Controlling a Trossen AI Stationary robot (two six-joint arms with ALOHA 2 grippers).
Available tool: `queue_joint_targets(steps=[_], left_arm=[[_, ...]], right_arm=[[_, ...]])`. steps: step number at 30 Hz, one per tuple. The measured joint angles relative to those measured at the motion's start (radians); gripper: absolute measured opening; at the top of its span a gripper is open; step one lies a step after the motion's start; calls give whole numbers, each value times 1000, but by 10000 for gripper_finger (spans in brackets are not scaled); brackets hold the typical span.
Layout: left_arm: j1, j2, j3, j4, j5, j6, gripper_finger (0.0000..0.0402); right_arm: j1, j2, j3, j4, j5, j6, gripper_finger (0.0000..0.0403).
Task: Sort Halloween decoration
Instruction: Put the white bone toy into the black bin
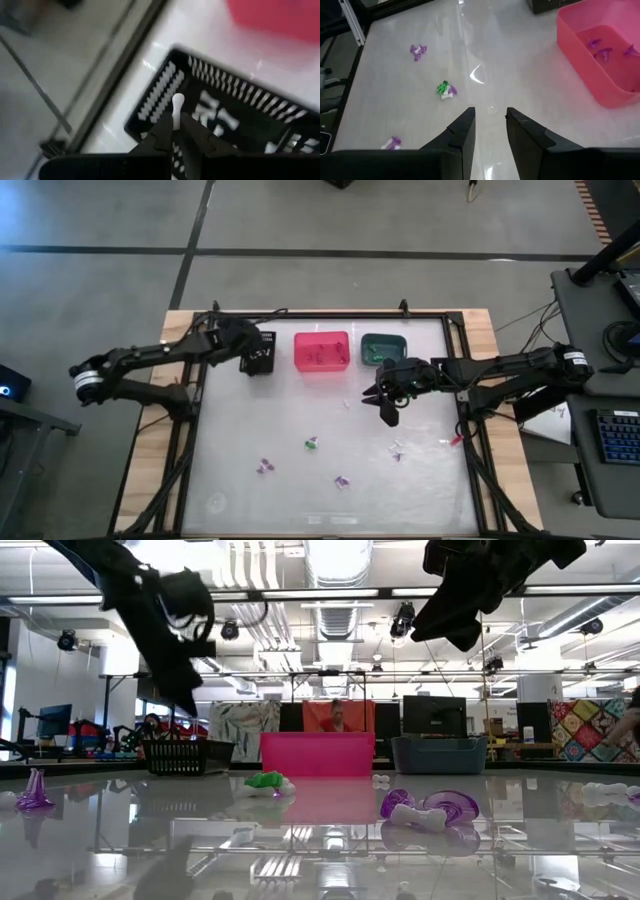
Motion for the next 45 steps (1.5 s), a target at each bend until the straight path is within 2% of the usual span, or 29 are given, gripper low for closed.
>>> queue_joint_targets(steps=[4, 11, 16, 28, 34, 40, 45], left_arm=[[21, 54, 2, -12, 70, -4, 0], [22, 121, 3, -10, 57, 3, 3], [22, 135, 3, -10, -2, -4, 23], [21, 127, 3, -9, -6, -34, 71], [11, 116, 3, 12, 84, -94, 72], [-61, 66, 3, 53, 99, -176, 72], [-178, -8, 3, 105, 99, -249, 72]], right_arm=[[0, 0, 0, 3, 0, 0, 100], [0, 0, 0, 13, 0, -1, 100], [0, 0, 0, 14, 0, 17, 100], [1, 0, 0, 10, -3, 356, 100], [36, 0, 0, -28, -11, 485, 100], [102, 0, 0, -86, -11, 620, 100], [166, 12, 1, -117, -10, 712, 99]])
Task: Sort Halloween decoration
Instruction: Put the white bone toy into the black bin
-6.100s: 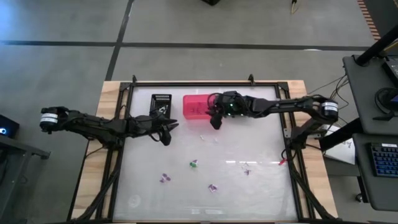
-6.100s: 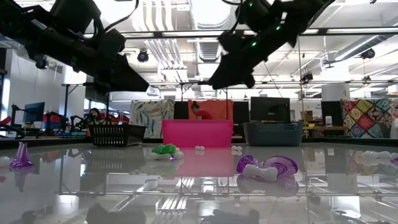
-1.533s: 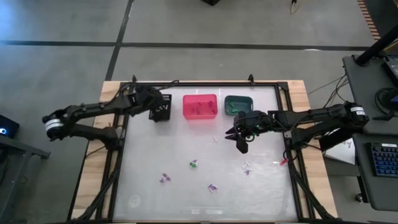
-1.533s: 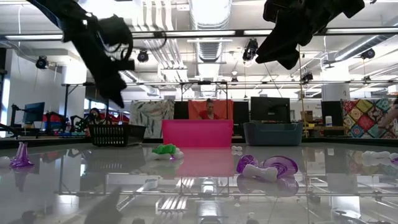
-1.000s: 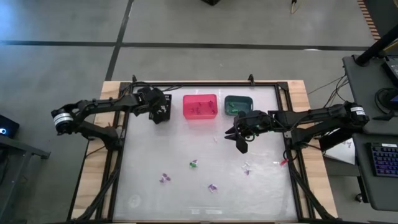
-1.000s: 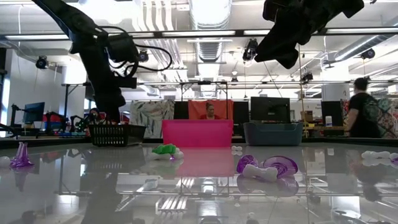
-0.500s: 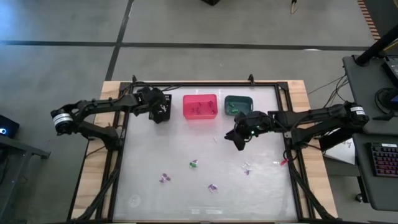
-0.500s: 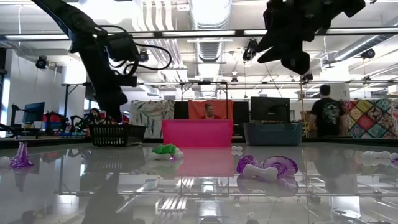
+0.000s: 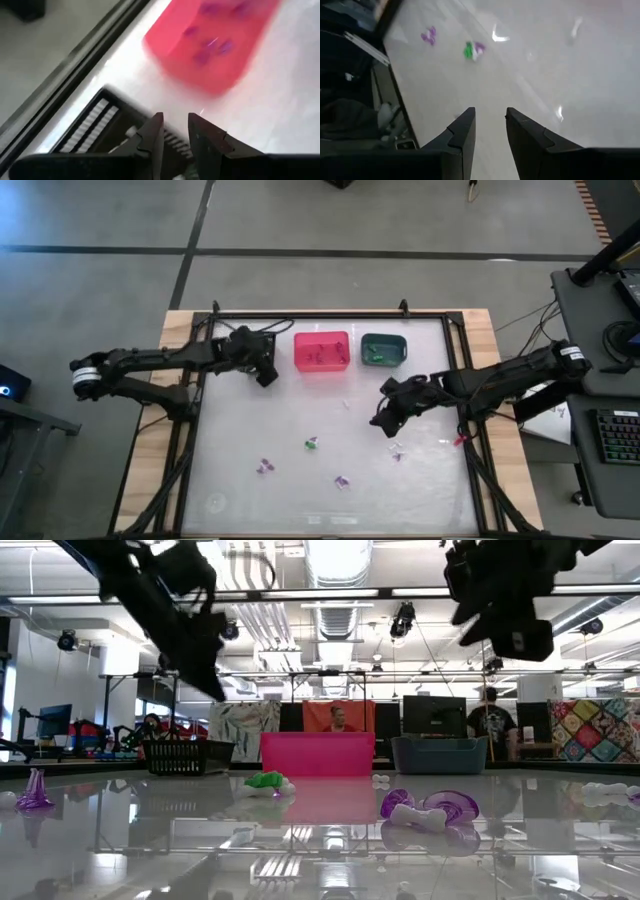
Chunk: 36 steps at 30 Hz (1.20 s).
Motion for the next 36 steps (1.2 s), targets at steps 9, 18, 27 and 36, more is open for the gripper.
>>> queue_joint_targets(steps=[9, 18, 27, 36], left_arm=[[-281, -105, -1, 113, -2, -97, 72], [-457, -114, -1, 141, -101, -166, 72], [-508, -114, -2, 158, -127, -185, 72], [-508, -98, -2, 158, -128, -186, 72]], right_arm=[[101, 135, 104, -272, -1, 126, 99], [134, 288, 278, -583, -3, 97, 99], [227, 440, 364, -675, 10, -667, 94], [251, 541, 378, -669, 63, -736, 82]])
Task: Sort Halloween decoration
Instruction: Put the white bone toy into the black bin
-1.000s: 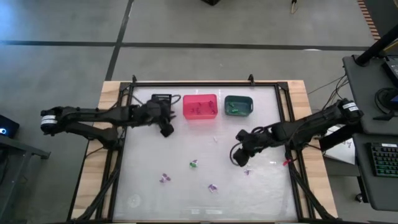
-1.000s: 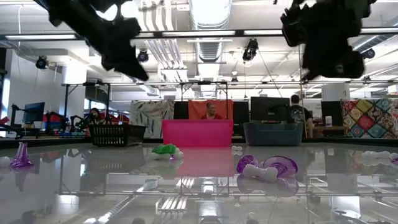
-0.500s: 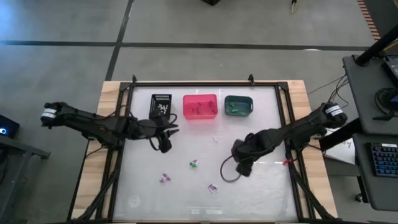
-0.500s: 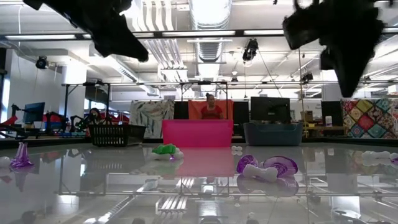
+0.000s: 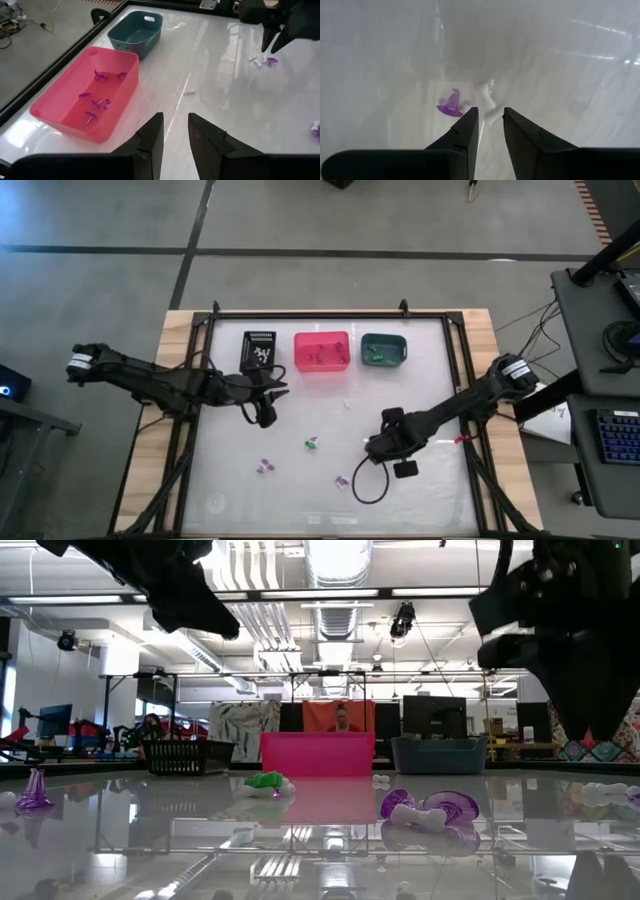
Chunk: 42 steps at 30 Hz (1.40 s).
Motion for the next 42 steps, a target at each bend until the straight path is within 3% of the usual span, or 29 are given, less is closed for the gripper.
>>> queue_joint_targets(steps=[15, 30, 42], left_arm=[[0, 0, 0, -1, 0, 13, 72], [0, 0, 0, -2, 0, 14, 72], [0, 0, 0, -2, 0, 28, 72]], right_arm=[[9, 83, -26, 46, 24, -49, 79], [11, 76, -110, 190, 43, -45, 78], [12, 74, -113, 204, 67, -58, 13]])
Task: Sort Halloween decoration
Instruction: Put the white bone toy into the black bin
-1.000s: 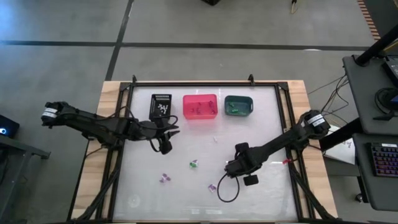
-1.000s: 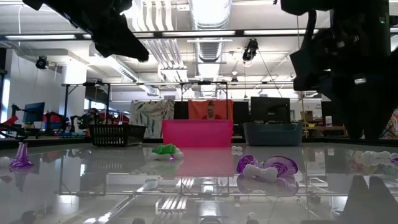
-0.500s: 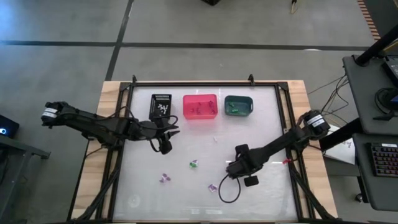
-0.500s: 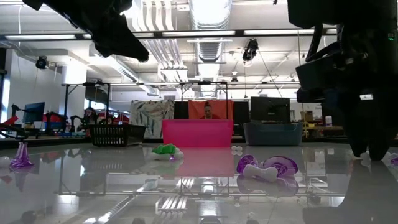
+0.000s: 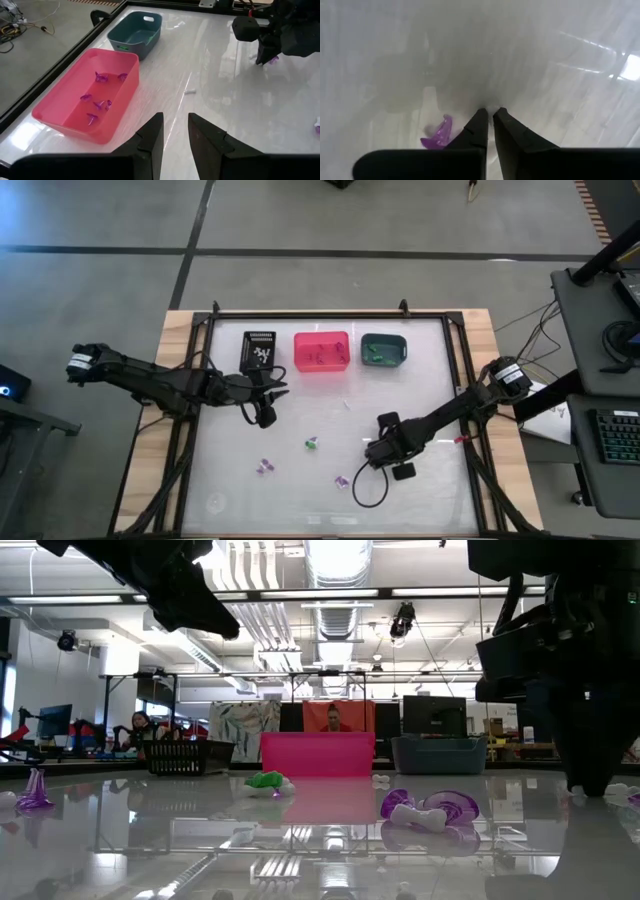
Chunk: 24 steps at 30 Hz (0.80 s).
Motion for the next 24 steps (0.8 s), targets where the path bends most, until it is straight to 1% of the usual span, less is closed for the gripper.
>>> queue_joint_targets(steps=[5, 7, 10, 12, 15, 18, 21, 24], left_arm=[[0, 0, 0, 0, 0, 0, 72], [-1, 0, 0, 9, -18, 3, 72], [-10, 0, 0, 42, -39, 11, 72], [-18, 0, 0, 60, -48, 22, 72], [-27, -2, 0, 93, -50, 43, 72], [-37, -9, 0, 128, -51, 64, 72], [-46, -31, 0, 159, -51, 91, 72], [-51, -73, 0, 162, -51, 110, 72]], right_arm=[[-2, -14, -2, 10, 10, 0, 10], [-4, -31, -5, 28, 21, -1, 9], [-16, -73, -5, 97, 48, -3, 9], [-31, -100, -5, 179, 72, -22, 9], [-68, -133, -21, 353, 118, -83, 9], [-124, -139, -45, 613, 155, -180, 9], [-195, -110, -62, 894, 139, -273, 9], [-263, -57, -64, 1112, 135, -351, 9]])
